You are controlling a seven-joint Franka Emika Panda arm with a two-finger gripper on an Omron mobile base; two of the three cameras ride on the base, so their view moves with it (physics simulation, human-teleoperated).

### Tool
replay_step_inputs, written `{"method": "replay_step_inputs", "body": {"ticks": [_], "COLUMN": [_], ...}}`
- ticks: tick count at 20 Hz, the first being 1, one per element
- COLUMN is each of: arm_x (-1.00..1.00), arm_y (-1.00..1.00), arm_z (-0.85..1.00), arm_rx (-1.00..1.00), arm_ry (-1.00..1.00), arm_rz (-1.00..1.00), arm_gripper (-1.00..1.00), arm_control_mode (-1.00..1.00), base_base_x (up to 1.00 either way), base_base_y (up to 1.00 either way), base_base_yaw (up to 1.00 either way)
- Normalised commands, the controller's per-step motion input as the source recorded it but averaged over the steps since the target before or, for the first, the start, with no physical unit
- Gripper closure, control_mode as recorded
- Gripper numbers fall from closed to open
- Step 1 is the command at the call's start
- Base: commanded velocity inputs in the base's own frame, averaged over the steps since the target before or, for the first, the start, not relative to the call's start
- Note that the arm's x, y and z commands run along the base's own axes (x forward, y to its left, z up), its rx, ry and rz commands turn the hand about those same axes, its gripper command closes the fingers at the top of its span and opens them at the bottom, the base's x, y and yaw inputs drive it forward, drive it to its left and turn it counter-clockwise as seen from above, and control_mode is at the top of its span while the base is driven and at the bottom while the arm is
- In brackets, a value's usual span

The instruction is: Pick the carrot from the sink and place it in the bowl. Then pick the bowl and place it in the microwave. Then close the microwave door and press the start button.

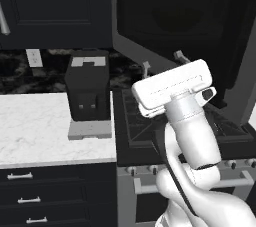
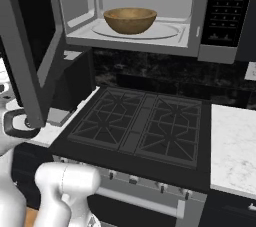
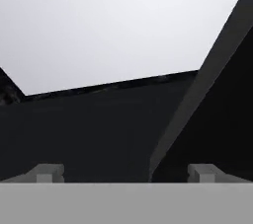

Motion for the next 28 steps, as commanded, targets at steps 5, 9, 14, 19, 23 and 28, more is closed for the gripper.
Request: {"method": "replay_step_inputs", "body": {"ticks": [5,9,14,19,23,28], "arm_x": [0.00,0.01,0.12,0.56,0.97,1.00], "arm_y": [-0.73,-0.60,-0.59,-0.54,-0.48,-0.31], "arm_z": [0.32,0.37,0.49,0.35,0.02,-0.20], "arm_rx": [0.47,0.38,0.29,0.17,0.10,0.01], "arm_ry": [0.00,0.05,0.10,0.27,0.37,0.40], "arm_rz": [0.20,0.16,0.15,0.10,0.07,0.08], "arm_gripper": [-1.00,-1.00,-1.00,-1.00,-1.00,-1.00], "arm_control_mode": [-1.00,-1.00,-1.00,-1.00,-1.00,-1.00], "base_base_x": [0.00,0.00,0.00,0.00,0.00,0.00], "base_base_y": [0.00,0.00,0.00,0.00,0.00,0.00], "base_base_yaw": [0.00,0.00,0.00,0.00,0.00,0.00]}}
